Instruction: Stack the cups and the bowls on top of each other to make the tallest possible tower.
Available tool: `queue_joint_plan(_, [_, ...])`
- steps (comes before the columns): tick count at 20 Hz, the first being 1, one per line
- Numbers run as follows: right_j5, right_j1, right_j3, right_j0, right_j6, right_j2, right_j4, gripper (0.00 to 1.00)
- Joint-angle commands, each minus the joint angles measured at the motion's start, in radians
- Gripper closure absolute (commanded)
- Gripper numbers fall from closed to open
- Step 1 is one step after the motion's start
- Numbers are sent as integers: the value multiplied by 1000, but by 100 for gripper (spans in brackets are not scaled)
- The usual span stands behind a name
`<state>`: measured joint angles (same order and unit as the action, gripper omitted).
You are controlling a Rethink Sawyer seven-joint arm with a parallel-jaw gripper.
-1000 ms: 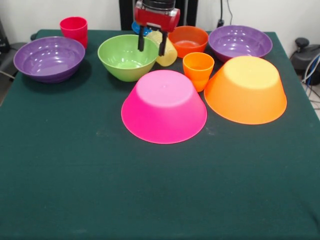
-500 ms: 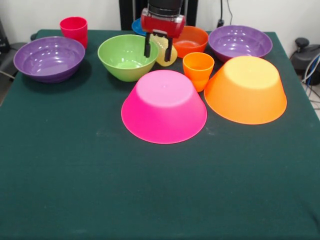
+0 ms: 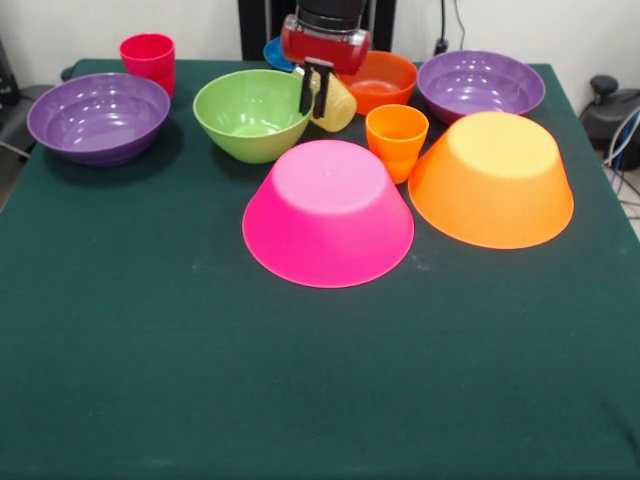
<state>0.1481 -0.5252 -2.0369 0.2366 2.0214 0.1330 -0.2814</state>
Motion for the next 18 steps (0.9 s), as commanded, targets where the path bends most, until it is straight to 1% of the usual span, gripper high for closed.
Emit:
queue_joint_plan(1, [-84,-6,81,-53,85,-17,30,100])
queue_joint_plan(2, [-95,-16,82,-62,87,-13,36,100])
queue_joint_plan(6, [-131,-32,99,-56,75,-24,36,100])
queue_joint_plan(8, [-171,-69,95,-58,64,-22,34,100])
queue_joint_plan(12, [-325,-203,87,-76,18,-11,33,100])
queue_joint_plan(14, [-386,-249,94,-92,10,-10,39,100])
queue_joint_plan(18, [-475,-281,152,-108,2,-33,37,100])
